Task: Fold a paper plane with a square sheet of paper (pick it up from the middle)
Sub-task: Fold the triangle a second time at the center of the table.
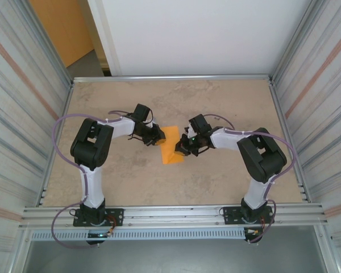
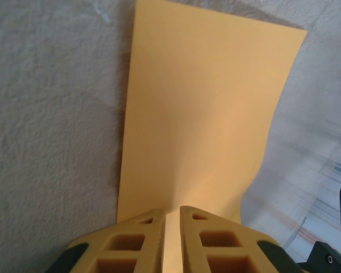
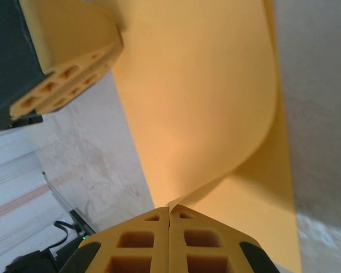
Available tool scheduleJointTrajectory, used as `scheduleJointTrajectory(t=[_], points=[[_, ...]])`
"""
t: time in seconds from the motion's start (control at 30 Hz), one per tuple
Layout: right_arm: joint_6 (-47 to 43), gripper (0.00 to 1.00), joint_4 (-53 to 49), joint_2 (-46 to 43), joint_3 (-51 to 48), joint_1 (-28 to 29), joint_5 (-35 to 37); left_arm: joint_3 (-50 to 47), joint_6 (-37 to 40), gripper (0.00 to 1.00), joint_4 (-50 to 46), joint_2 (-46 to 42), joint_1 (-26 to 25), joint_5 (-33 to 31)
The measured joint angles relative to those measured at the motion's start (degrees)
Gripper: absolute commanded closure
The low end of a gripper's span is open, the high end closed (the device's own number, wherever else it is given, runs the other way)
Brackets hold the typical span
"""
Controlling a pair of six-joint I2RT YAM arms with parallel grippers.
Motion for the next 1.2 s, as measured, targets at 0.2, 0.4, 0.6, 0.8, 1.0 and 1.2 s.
scheduleJointTrajectory(t=[0.2,0.4,0.6,0.8,1.0,1.2], points=[[0.1,1.00,1.0,3.2,2.2,0.4,-0.1,0.0,0.0,0.83,0.0,0.0,0.0,0.0],[0.2,1.00,1.8,5.0,3.6,0.8,-0.8,0.0,0.0,0.83,0.0,0.0,0.0,0.0],[0.2,1.00,2.1,6.5,4.8,1.1,-1.4,0.0,0.0,0.83,0.0,0.0,0.0,0.0],[0.0,1.00,2.0,7.6,6.3,1.9,-1.6,0.0,0.1,0.83,0.0,0.0,0.0,0.0],[0.0,1.00,2.3,8.3,6.6,2.1,-1.8,0.0,0.0,0.84,0.0,0.0,0.0,0.0],[0.3,1.00,3.7,9.2,6.6,2.1,-1.7,0.0,0.1,0.85,-0.2,0.0,0.0,0.0]])
